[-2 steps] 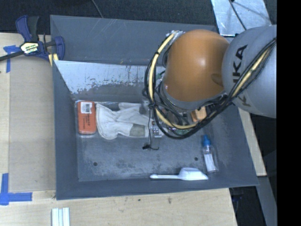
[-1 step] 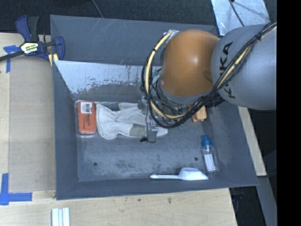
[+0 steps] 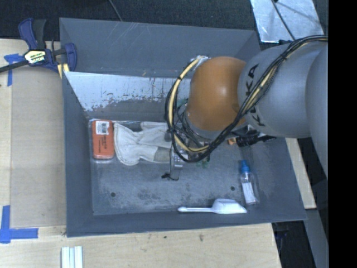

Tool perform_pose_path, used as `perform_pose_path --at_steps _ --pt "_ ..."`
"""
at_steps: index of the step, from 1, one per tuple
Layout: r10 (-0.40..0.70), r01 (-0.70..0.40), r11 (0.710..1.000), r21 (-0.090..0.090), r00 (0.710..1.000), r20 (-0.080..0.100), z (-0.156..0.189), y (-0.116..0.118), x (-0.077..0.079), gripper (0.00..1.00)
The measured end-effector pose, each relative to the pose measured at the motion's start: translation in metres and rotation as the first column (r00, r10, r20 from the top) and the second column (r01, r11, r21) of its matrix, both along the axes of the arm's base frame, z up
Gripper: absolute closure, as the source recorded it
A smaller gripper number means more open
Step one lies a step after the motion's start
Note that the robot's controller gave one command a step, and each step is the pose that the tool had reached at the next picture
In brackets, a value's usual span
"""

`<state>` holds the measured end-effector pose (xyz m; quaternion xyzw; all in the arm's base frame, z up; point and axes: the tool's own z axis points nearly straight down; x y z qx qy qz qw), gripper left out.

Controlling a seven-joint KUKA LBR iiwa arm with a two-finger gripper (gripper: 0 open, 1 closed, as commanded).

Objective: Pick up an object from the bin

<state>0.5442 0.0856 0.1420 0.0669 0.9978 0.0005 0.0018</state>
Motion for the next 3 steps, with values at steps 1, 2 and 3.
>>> perform_pose_path --at_steps 1,2,3 --pt "0.095 -0.095 0.995 -0.001 0.995 0.000 -0.029 -0.007 0.025 0.00" --pt "0.145 -0.145 0.989 0.000 0.989 0.003 -0.067 -0.001 0.046 1.00" --pt "0.144 -0.144 0.990 0.000 0.990 0.003 -0.067 -0.001 0.046 1.00"
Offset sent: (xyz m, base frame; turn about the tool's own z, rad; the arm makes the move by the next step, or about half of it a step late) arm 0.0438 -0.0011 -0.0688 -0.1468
